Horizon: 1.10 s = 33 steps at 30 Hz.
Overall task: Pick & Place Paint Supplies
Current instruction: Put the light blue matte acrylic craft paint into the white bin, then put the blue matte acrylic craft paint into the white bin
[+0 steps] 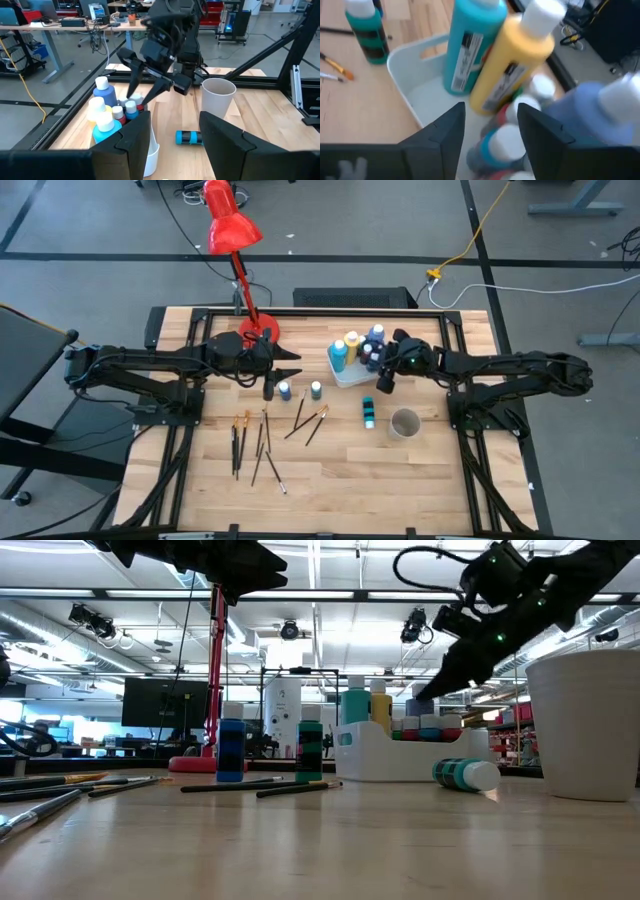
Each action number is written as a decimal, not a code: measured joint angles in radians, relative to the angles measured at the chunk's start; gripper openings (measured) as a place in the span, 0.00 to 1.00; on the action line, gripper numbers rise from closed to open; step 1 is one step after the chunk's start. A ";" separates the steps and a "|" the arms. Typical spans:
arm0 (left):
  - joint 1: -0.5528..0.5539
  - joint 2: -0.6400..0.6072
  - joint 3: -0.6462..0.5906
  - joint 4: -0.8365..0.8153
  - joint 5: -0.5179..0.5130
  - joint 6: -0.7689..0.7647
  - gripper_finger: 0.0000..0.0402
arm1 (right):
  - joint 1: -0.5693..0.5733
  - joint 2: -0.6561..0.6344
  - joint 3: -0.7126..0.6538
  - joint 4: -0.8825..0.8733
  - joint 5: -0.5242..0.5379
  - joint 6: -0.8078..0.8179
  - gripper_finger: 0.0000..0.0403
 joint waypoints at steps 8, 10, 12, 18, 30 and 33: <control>-0.001 0.032 0.000 -0.004 0.003 -0.040 0.44 | 0.003 0.000 0.075 0.071 -0.039 0.003 0.45; -0.001 0.064 -0.001 0.001 0.003 -0.049 0.44 | 0.003 0.000 0.075 0.107 -0.102 0.043 0.44; -0.001 0.102 0.000 0.003 0.003 -0.044 0.44 | 0.005 0.000 0.075 0.125 -0.187 0.067 0.42; -0.002 0.236 0.000 0.053 -0.008 -0.024 0.44 | 0.039 0.000 0.075 0.133 -0.267 0.088 0.39; -0.003 0.473 0.000 0.146 0.000 -0.085 0.44 | 0.090 0.000 0.075 0.115 -0.267 0.086 0.36; -0.003 0.503 0.000 0.159 0.001 -0.112 0.44 | 0.092 0.000 0.075 0.107 -0.267 0.081 0.36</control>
